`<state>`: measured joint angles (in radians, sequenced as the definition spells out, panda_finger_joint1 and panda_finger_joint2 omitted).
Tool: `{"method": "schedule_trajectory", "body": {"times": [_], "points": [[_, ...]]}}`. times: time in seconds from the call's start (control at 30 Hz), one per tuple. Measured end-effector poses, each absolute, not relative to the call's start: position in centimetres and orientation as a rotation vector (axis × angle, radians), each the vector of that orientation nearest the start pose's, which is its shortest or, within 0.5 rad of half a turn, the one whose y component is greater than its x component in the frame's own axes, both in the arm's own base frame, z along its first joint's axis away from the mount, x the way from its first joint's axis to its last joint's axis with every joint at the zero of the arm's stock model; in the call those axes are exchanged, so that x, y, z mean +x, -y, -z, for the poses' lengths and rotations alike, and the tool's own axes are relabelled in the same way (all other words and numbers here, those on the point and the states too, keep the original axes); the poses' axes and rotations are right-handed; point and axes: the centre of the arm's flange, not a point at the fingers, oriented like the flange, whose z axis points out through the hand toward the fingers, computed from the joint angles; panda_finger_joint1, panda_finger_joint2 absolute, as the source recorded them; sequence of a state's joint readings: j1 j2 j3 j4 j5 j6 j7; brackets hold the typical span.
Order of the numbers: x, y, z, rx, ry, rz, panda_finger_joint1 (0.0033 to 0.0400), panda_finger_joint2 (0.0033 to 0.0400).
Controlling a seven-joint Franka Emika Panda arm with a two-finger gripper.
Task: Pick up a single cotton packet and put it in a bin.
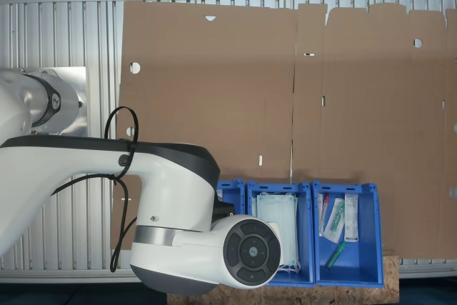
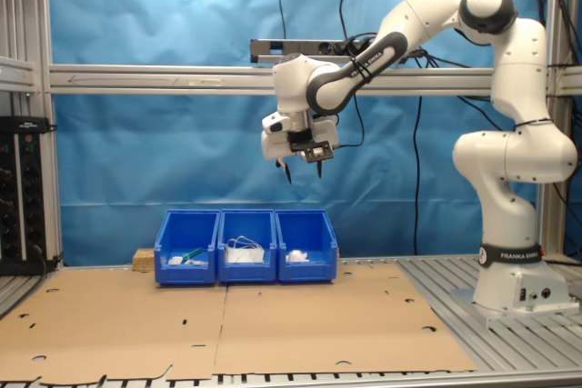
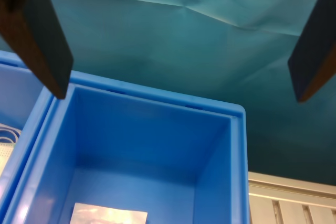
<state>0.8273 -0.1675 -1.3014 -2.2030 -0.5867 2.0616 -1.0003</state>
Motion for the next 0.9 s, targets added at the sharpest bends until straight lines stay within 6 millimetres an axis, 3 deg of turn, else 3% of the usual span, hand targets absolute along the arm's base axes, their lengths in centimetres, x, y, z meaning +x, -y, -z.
{"method": "schedule_trajectory", "body": {"times": [0.23, 0.27, 0.9], "points": [[44.17, 26.92, -39.51, -3.028, 1.351, -0.470, 0.0379, 0.0379], [44.17, 26.92, -39.51, -3.028, 1.351, -0.470, 0.0398, 0.0398], [44.17, 26.92, -39.51, -3.028, 1.351, -0.470, 0.0400, 0.0400]]}}
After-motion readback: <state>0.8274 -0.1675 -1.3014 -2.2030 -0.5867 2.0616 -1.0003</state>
